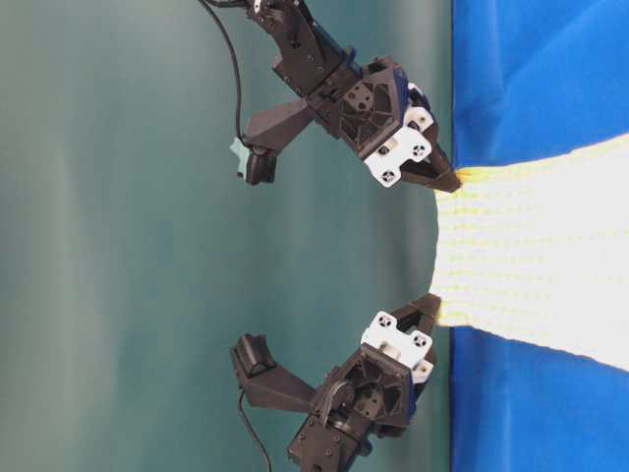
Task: Fold the yellow towel.
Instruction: 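Pull the top end down toward the bottom end, folding the strip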
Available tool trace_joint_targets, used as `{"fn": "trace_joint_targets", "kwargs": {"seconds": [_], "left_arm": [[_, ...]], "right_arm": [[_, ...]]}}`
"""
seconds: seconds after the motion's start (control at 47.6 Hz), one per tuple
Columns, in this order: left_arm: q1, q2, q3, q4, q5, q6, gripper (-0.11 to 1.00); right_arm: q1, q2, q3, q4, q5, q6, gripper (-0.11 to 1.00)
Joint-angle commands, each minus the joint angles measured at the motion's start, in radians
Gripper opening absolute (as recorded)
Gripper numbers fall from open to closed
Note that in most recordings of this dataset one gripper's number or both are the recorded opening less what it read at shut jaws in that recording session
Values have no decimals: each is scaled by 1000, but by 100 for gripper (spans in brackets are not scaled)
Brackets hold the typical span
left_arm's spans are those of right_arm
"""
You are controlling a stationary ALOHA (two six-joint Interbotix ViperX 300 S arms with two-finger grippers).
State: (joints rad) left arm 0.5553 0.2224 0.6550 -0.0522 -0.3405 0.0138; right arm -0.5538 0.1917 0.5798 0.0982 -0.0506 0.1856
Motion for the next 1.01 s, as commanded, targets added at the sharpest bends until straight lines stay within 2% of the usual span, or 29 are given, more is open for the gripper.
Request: {"fn": "trace_joint_targets", "kwargs": {"seconds": [0.0,0.273,0.588,0.988], "left_arm": [[-3,-35,-6,0,-3,3,3],[-43,-63,6,0,5,0,3],[-172,-156,92,-8,28,-17,3],[-402,-230,184,-9,3,-166,3]], "right_arm": [[-2,-35,-6,3,-3,-2,7],[15,-63,18,11,3,-2,7],[133,-158,132,57,-15,-2,7],[333,-264,265,129,-87,-2,7]]}}
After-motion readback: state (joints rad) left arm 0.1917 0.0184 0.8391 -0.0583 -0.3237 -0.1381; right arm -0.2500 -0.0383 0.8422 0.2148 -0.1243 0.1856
